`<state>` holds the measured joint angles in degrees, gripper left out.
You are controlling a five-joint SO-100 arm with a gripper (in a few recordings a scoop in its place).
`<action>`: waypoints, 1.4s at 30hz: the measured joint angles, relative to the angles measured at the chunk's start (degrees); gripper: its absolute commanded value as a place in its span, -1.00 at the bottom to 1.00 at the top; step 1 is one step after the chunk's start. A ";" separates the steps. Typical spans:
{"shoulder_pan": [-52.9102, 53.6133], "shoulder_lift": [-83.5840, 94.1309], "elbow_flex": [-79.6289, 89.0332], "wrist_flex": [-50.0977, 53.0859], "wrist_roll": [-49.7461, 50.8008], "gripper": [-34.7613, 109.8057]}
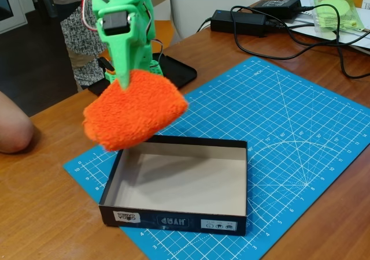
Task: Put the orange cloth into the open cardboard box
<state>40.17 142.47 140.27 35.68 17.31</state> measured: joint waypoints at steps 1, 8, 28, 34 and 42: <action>0.09 -0.35 1.14 -2.11 0.09 -0.52; -0.79 -2.55 7.73 -11.60 0.09 -0.52; -3.87 -19.16 6.42 -19.95 2.90 -0.52; -2.81 -20.39 5.27 -19.95 2.11 -0.47; -2.90 -20.39 4.75 -19.60 -1.23 -0.17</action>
<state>37.27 122.08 145.02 16.08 16.08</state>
